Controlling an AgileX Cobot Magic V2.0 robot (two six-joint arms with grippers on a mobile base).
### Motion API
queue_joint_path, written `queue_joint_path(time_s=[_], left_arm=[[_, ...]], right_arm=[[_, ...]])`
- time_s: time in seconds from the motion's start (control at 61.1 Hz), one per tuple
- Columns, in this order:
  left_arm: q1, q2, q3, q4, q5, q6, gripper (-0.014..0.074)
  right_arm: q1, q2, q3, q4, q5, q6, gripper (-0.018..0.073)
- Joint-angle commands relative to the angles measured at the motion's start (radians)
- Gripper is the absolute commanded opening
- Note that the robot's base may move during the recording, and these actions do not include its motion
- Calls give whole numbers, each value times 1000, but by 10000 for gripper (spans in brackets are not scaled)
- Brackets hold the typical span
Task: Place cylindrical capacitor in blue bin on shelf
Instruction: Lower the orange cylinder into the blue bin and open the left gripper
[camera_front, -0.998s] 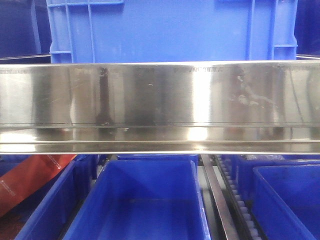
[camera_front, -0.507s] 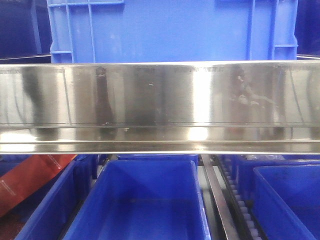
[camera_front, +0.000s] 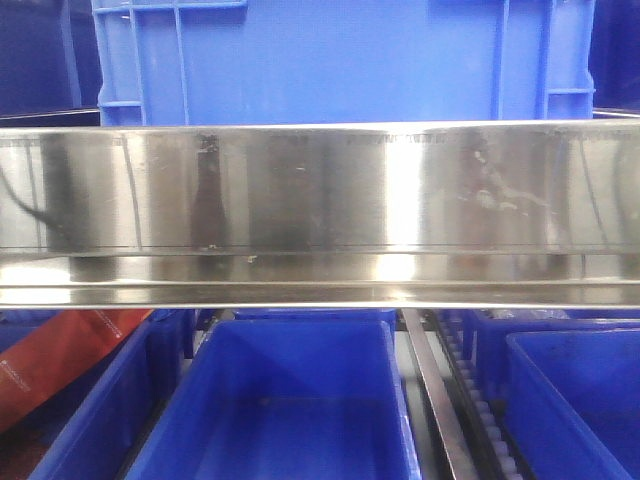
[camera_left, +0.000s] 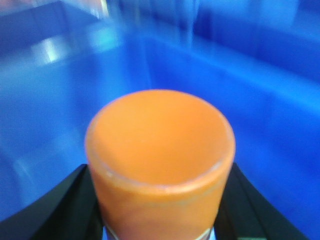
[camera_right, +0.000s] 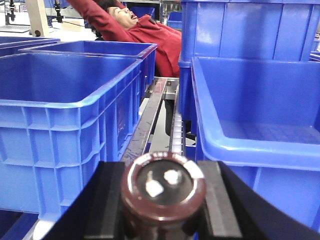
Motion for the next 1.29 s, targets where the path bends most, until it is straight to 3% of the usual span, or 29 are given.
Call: queue_joint_path(time_s=[0.0,0.098,0.36,0.475,0.687,0.802,0.851,1.064,1.277], left_arm=[[-5,32,-14,7,-20,2,-77],[-5,59,-14,6,-20,2,30],[-5,68,-14,6,-20,2,520],[-5,63,-14,6,-16,2,616],[-5,9,-14,6,20,2,604],[-3,-44,-14,11,64,2,546],[-3,-74,-14,11,86,2,495],[4,-226,2,27,235,2,99],[4,-415,159,96,231,-37,-104]], right_arm=[[1,-5,-7,1,-23,-1,-132],[1,-5,-7,1,-23,-1,-132],[1,-5,-7,1,-23,-1,-132],[1,-5,-7,1,-23,-1,-132],[1,-5,-7,0,-25,-1,-132],[1,-5,-7,0,-34,-1,-132],[1,-5,-7,0,-36,-1,-132],[1,-5,-7,0,-35,-1,-132],[1,-5,-7,0,-33,-1,-132]])
